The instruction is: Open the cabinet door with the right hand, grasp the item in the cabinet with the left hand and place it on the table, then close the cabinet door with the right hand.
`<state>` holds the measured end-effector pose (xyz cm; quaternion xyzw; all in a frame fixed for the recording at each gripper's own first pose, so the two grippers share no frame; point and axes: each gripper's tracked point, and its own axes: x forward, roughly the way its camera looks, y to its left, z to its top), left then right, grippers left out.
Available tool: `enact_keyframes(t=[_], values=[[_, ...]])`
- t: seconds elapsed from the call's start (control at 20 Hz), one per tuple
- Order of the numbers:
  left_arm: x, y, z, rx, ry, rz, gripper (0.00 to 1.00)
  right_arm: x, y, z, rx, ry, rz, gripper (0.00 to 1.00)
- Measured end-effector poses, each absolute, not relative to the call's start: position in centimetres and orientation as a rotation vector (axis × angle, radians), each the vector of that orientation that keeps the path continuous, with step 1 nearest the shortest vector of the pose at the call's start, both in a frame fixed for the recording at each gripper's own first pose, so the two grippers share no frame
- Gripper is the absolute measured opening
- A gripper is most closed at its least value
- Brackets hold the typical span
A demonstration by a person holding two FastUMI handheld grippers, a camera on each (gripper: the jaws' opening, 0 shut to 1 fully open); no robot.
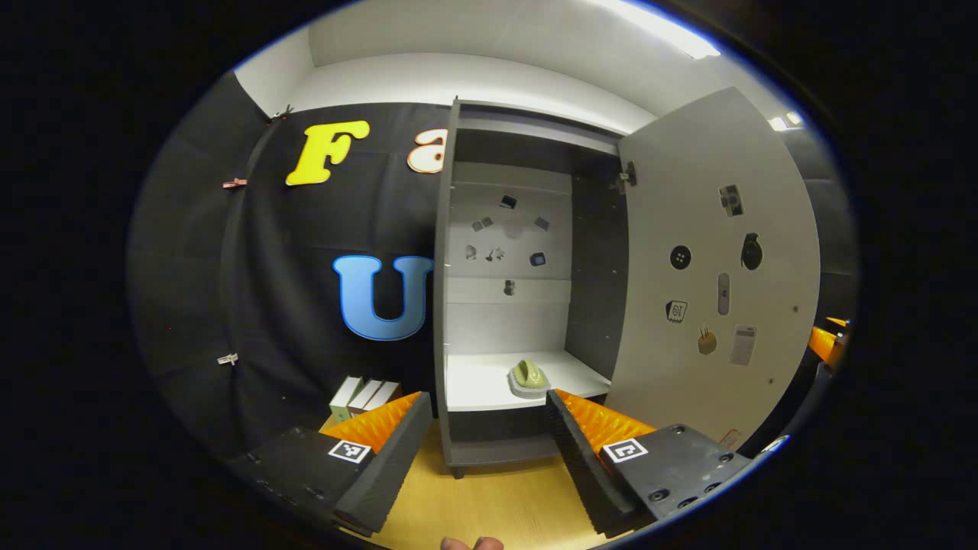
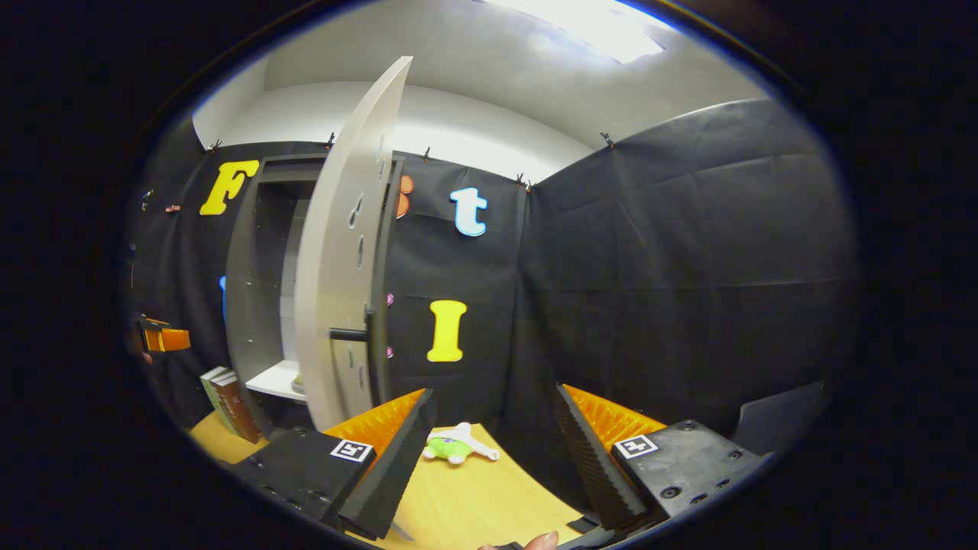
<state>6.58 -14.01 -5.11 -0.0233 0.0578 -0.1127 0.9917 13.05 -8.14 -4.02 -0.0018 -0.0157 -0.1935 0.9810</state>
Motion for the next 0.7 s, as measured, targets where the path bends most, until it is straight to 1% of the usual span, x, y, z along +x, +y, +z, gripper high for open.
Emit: enact_keyframes(t=[0.05, 0.2, 0.3, 0.55, 0.65, 0.7], values=[[7.2, -15.0, -5.6, -0.047, 0.134, -0.245, 0.94, 13.1, -8.5, -4.5, -0.003, -0.012, -0.393, 0.99], [9.8, -17.8, -6.5, -0.052, 0.172, -0.287, 0.94, 12.4, -8.3, -6.0, 0.022, 0.050, -0.369, 0.99], [12.1, -19.6, -6.9, -0.045, 0.197, -0.312, 0.94, 12.5, -8.9, -6.4, 0.017, 0.059, -0.364, 0.97], [18.6, -23.3, -8.8, 0.027, 0.308, -0.346, 0.94, 13.7, -10.3, -6.9, 0.017, 0.062, -0.351, 0.97], [21.3, -24.6, -10.0, 0.048, 0.355, -0.366, 0.94, 14.1, -10.6, -7.3, 0.026, 0.072, -0.325, 0.97], [22.6, -25.1, -10.5, 0.053, 0.380, -0.367, 0.93, 14.5, -11.0, -7.4, 0.027, 0.067, -0.313, 0.96]])
